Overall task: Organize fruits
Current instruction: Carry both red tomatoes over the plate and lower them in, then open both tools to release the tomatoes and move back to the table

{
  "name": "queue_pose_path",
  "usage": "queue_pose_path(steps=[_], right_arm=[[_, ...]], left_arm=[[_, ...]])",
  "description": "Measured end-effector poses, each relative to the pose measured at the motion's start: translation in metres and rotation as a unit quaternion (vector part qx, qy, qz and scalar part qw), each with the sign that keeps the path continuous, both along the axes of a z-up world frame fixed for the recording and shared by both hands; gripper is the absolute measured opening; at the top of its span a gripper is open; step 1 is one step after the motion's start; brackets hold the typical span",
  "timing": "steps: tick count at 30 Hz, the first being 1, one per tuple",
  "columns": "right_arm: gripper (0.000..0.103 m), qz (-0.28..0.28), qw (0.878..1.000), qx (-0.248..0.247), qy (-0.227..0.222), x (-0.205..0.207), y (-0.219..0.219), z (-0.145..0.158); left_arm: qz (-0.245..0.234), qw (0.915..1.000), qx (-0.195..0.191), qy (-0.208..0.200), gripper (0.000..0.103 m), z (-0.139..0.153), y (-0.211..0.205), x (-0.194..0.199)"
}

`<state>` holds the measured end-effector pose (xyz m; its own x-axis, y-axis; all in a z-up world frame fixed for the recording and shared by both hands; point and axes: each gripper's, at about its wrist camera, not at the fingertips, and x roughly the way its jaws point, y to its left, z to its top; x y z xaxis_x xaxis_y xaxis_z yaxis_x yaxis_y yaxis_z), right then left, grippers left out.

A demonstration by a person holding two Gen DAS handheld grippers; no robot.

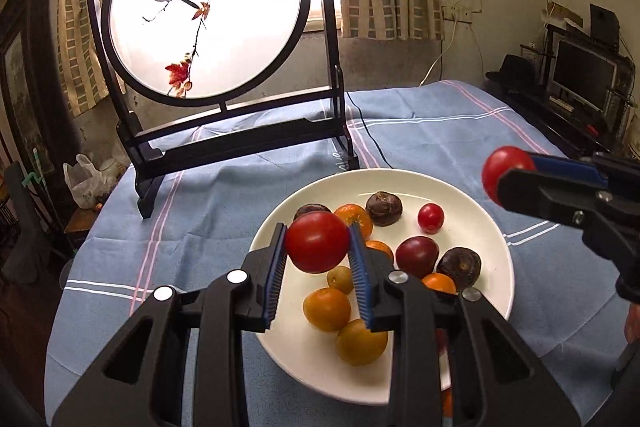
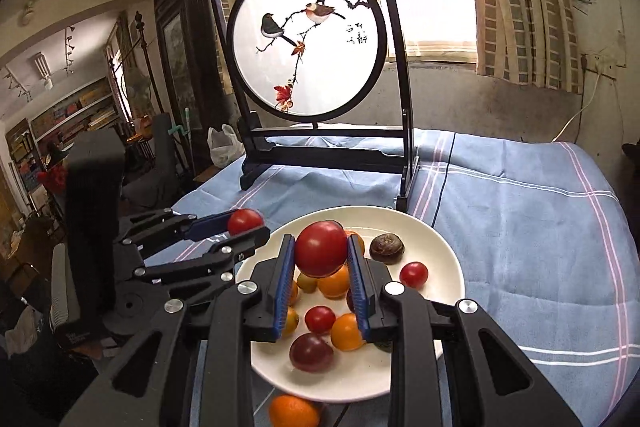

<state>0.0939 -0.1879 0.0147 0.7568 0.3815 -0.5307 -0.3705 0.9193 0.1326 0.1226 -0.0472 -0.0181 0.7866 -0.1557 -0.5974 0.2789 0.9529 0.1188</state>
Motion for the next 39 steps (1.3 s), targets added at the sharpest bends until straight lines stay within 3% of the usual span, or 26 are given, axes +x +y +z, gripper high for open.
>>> queue_pose_path(steps=[23,30,31,32,33,34,39], right_arm=[[0.026,-0.024,0.998,-0.021,0.048,0.040,0.006,-0.050],[0.029,-0.027,0.998,-0.022,0.046,0.040,0.007,-0.053],[0.034,-0.031,0.999,-0.020,0.039,0.039,0.006,-0.052],[0.048,-0.037,0.999,-0.018,0.034,0.038,0.005,-0.052],[0.055,-0.041,0.999,-0.017,0.032,0.038,0.004,-0.051],[0.055,-0.039,0.999,-0.017,0.031,0.037,0.004,-0.050],[0.055,-0.043,0.999,-0.010,0.024,0.032,-0.002,-0.042]], left_arm=[[0.001,0.9992,0.024,0.033,0.030,-0.031,-0.007,0.017],[0.001,0.9989,0.031,0.034,0.031,-0.033,-0.008,0.017],[0.001,0.9989,0.033,0.033,0.032,-0.033,-0.009,0.017],[0.006,0.9988,0.035,0.032,0.045,-0.034,-0.009,0.018],[0.013,0.9988,0.036,0.030,0.055,-0.034,-0.008,0.018],[0.018,0.9990,0.034,0.023,0.065,-0.033,-0.007,0.017],[0.016,0.9993,0.031,0.014,0.065,-0.028,-0.004,0.014]])
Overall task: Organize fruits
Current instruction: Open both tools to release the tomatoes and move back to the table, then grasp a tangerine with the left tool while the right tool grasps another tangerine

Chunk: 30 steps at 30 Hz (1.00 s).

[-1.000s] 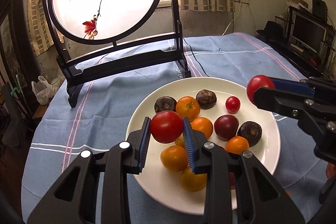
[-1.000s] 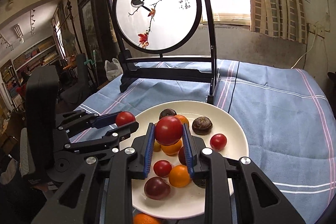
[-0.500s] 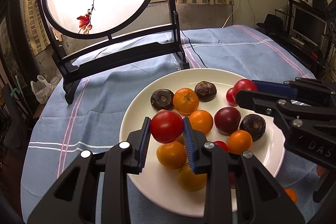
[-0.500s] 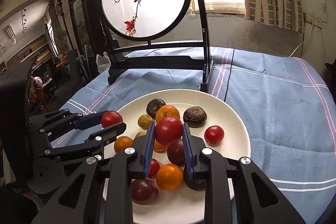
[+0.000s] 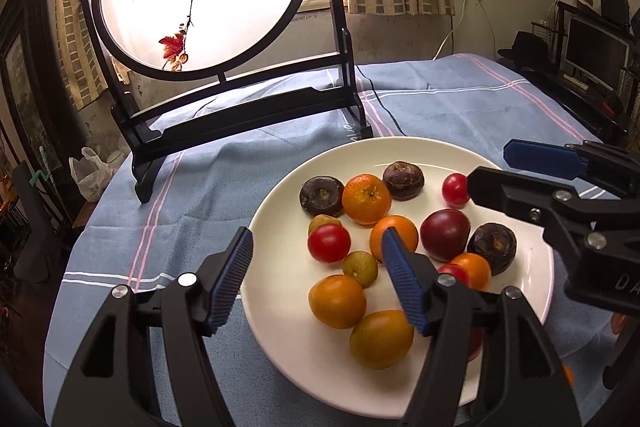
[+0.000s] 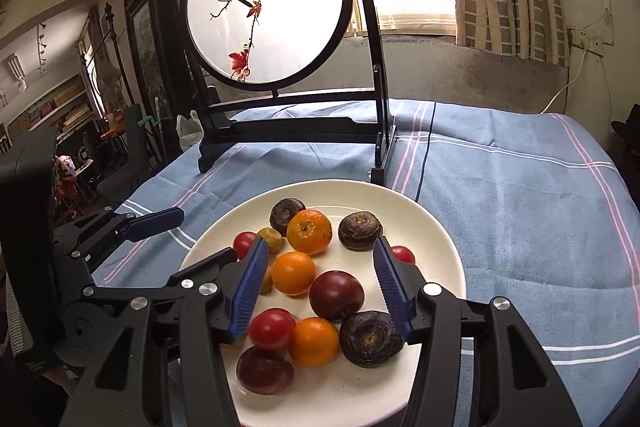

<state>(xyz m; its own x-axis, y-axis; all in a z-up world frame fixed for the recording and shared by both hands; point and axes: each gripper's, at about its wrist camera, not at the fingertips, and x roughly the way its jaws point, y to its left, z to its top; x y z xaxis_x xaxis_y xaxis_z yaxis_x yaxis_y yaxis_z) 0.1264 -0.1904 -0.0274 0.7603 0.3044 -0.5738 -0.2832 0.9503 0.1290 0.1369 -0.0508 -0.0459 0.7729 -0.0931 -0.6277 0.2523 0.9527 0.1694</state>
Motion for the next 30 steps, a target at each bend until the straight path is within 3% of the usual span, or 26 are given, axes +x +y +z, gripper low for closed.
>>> queue_pose_path(steps=[2,5,7,10,14,17,21,25,30], right_arm=[[0.055,0.004,1.000,0.000,-0.003,-0.008,-0.002,0.008],[0.071,0.026,1.000,-0.009,-0.004,-0.037,-0.006,0.018],[0.073,0.051,0.998,-0.041,0.011,-0.060,-0.007,0.014],[0.073,0.086,0.991,-0.094,0.049,-0.100,-0.007,-0.008],[0.072,0.113,0.978,-0.146,0.093,-0.126,0.006,-0.046],[0.064,0.122,0.976,-0.143,0.111,-0.121,0.016,-0.061],[0.043,0.108,0.969,-0.180,0.130,-0.113,0.021,-0.074],[0.042,0.101,0.974,-0.169,0.112,-0.133,0.001,-0.054],[0.042,0.059,0.984,-0.139,0.090,-0.152,-0.038,-0.035]], left_arm=[[-0.001,1.0000,0.002,-0.003,0.065,0.003,0.001,-0.003],[-0.005,0.9999,0.001,-0.014,0.065,0.013,0.007,-0.017],[-0.012,0.9997,-0.015,-0.012,0.070,0.019,0.017,-0.029],[-0.028,0.9992,-0.028,0.000,0.077,0.020,0.028,-0.048],[-0.044,0.9985,-0.027,0.017,0.077,0.016,0.030,-0.071],[-0.055,0.9971,-0.038,0.035,0.077,0.012,0.025,-0.085],[-0.078,0.9942,-0.043,0.061,0.077,0.003,0.010,-0.107],[-0.105,0.9889,-0.042,0.096,0.077,-0.013,-0.015,-0.124],[-0.093,0.9881,-0.027,0.120,0.077,-0.037,-0.049,-0.126]])
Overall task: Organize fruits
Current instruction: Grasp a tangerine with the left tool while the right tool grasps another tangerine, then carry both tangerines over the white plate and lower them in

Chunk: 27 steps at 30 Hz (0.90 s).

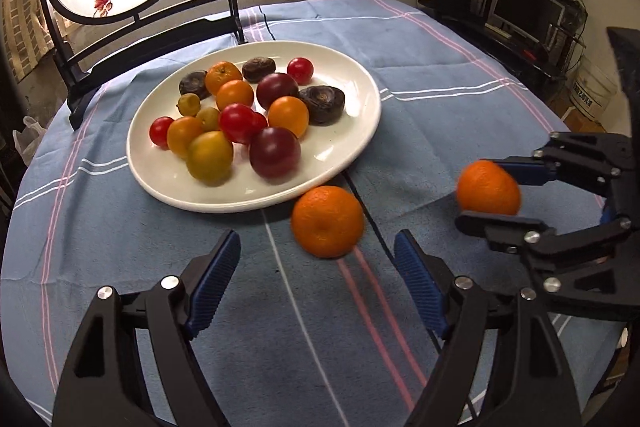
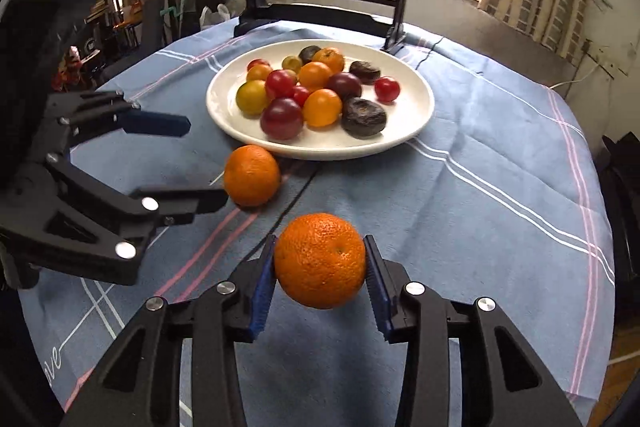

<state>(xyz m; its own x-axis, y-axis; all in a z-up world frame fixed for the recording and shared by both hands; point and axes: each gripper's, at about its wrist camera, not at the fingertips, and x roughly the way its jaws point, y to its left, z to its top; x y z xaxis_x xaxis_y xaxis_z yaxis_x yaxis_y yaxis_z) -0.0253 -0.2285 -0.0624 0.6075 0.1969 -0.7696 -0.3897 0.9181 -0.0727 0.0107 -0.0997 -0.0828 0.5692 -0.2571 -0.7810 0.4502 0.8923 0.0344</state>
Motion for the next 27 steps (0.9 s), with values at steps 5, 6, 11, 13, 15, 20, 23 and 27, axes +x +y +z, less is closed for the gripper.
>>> queue_pose_path(steps=[5,6,11,13,15,20,23,27], right_arm=[[0.042,0.004,1.000,0.005,0.002,-0.009,-0.006,-0.003],[0.042,0.006,1.000,0.005,0.003,-0.010,-0.006,-0.005],[0.042,0.018,1.000,0.012,0.002,-0.011,0.000,-0.004],[0.042,0.026,1.000,0.011,0.003,-0.012,0.005,-0.003],[0.042,0.036,0.999,0.010,0.003,-0.012,0.013,-0.001],[0.042,0.045,0.999,0.011,-0.028,0.003,0.031,0.024],[0.042,0.045,0.997,0.023,-0.060,0.019,0.040,0.049],[0.042,0.032,0.994,0.046,-0.095,0.052,0.047,0.077]], left_arm=[[0.027,0.9993,0.013,0.020,0.045,-0.017,-0.018,0.022],[0.028,0.9992,0.014,0.024,0.045,-0.019,-0.019,0.023],[0.019,0.9998,0.010,0.004,0.044,-0.007,-0.002,0.007],[0.011,0.9999,0.004,-0.008,0.044,0.003,0.012,-0.004],[0.008,0.9996,0.003,-0.028,0.044,0.015,0.026,-0.010],[0.049,0.9935,0.023,-0.100,0.044,0.051,0.050,0.006],[0.060,0.9902,0.015,-0.125,0.044,0.070,0.052,0.025],[0.074,0.9853,0.005,-0.154,0.044,0.084,0.047,0.054]])
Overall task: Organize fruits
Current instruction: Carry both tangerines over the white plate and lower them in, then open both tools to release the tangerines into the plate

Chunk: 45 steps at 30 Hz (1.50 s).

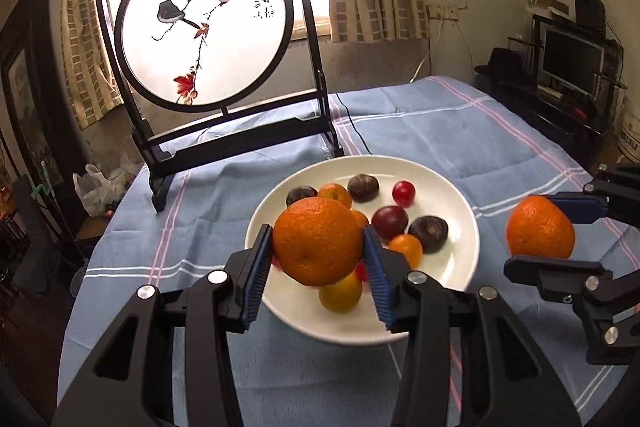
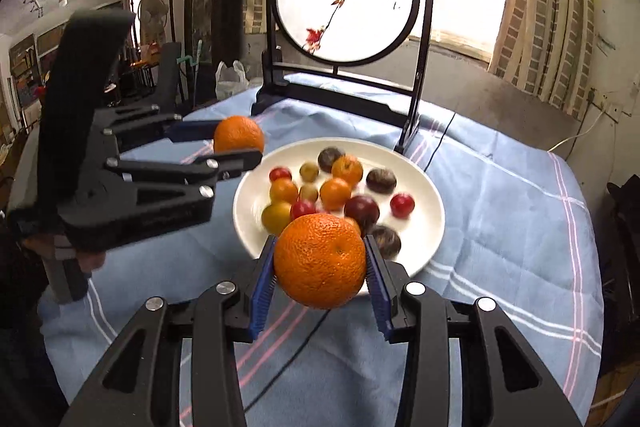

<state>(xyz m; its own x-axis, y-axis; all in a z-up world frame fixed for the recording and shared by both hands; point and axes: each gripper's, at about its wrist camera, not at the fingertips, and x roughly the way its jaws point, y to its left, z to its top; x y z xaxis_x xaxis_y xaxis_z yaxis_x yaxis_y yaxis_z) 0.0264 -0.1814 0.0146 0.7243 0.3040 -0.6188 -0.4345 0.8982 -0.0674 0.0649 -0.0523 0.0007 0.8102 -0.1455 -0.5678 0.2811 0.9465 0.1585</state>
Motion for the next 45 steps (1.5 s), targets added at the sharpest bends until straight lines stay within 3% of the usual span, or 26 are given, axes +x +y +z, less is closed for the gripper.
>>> queue_pose_path(steps=[5,10,15,21,33,45], right_arm=[[0.042,-0.019,0.999,0.036,-0.017,0.041,0.005,0.012],[0.042,-0.045,0.997,0.061,-0.013,0.075,0.005,0.001],[0.042,-0.047,0.997,0.063,0.004,0.091,0.010,-0.020],[0.042,-0.054,0.997,0.046,0.015,0.100,0.014,-0.034],[0.043,-0.088,0.993,0.061,0.048,0.123,0.002,-0.060],[0.043,-0.083,0.994,0.064,0.022,0.113,0.003,-0.043]], left_arm=[[0.010,0.9998,-0.019,0.005,0.044,-0.004,-0.001,0.036],[0.023,0.9992,-0.031,0.014,0.044,-0.018,0.005,0.061],[0.025,0.9995,-0.009,0.019,0.044,-0.033,0.005,0.068],[0.025,0.9993,-0.003,0.028,0.044,-0.041,0.001,0.071],[0.023,0.9988,0.012,0.043,0.044,-0.055,-0.006,0.076],[0.019,0.9994,0.006,0.030,0.044,-0.047,-0.005,0.069]])
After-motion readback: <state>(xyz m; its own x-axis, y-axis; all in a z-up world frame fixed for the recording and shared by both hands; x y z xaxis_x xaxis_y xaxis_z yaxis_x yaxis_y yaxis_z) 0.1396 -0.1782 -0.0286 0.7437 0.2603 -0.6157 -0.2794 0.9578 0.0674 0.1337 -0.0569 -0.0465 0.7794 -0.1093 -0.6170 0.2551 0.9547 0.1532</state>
